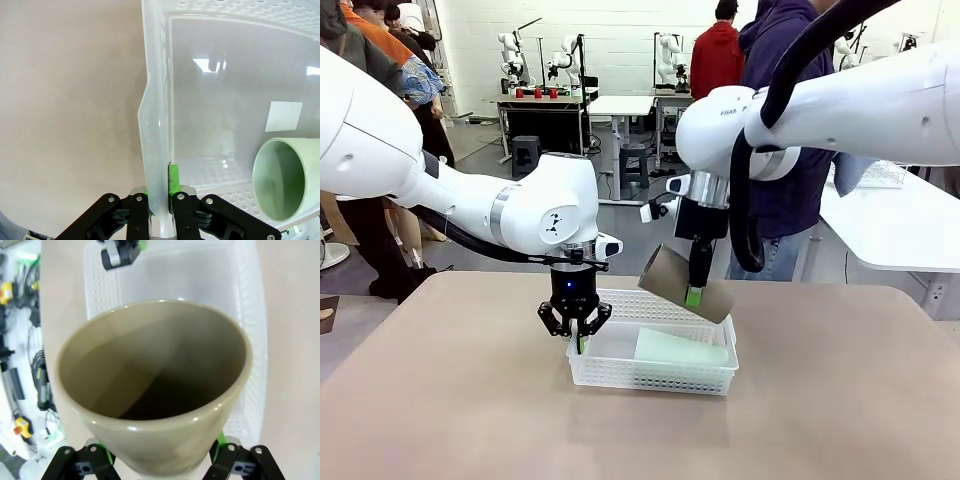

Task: Clean and organize the cups into the basket.
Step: Pick up the Reusable plastic cup from the right side of the table and stack it inside the Organizing basket in the center of the table.

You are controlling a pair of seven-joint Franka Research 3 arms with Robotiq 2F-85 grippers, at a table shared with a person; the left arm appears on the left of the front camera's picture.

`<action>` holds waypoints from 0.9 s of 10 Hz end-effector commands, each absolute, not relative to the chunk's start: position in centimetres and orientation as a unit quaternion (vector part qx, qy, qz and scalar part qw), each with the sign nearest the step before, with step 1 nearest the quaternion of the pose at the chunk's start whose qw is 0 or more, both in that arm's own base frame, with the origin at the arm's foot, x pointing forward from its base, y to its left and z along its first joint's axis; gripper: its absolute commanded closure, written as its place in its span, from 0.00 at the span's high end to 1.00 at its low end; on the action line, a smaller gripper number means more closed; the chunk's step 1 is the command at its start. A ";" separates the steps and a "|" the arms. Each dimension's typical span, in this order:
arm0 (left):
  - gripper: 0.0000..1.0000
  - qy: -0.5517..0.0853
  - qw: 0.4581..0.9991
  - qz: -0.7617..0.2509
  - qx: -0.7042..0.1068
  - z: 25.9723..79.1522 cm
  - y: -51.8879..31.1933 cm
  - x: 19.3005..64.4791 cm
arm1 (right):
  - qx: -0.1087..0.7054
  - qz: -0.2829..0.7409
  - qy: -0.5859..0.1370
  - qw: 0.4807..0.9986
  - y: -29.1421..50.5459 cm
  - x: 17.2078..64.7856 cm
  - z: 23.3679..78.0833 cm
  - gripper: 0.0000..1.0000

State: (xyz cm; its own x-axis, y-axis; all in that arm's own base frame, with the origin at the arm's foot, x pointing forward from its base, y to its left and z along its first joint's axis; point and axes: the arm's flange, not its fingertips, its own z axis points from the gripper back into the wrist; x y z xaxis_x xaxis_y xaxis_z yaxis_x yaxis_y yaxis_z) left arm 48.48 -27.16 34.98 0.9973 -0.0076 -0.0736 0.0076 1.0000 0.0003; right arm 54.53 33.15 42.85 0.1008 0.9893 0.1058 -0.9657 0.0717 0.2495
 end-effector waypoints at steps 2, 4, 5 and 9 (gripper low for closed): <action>0.00 0.035 0.999 -0.005 0.000 35.1 -27.1 48.4 | 0.168 0.693 0.048 0.700 33.3 54.3 39.3 0.83; 0.00 0.035 0.999 -0.005 0.000 35.1 -27.1 48.4 | 0.179 0.694 0.069 0.694 33.6 54.6 37.6 0.83; 0.00 0.035 0.999 -0.005 0.000 35.1 -27.1 48.4 | 0.182 0.697 0.073 0.690 33.6 54.7 36.9 0.83; 0.00 0.035 0.999 -0.005 0.000 35.1 -27.1 48.4 | 0.195 0.702 0.071 0.681 33.8 55.2 34.8 0.83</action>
State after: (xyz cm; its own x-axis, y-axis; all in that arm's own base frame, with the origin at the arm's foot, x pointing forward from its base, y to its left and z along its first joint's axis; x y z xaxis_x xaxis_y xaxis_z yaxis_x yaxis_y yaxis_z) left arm 48.37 -27.17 34.84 0.9970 -0.0094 -0.0766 0.0096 1.0000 0.0017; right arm 55.41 33.70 34.78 0.0169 0.9912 0.1314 -0.9357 -0.0306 0.3515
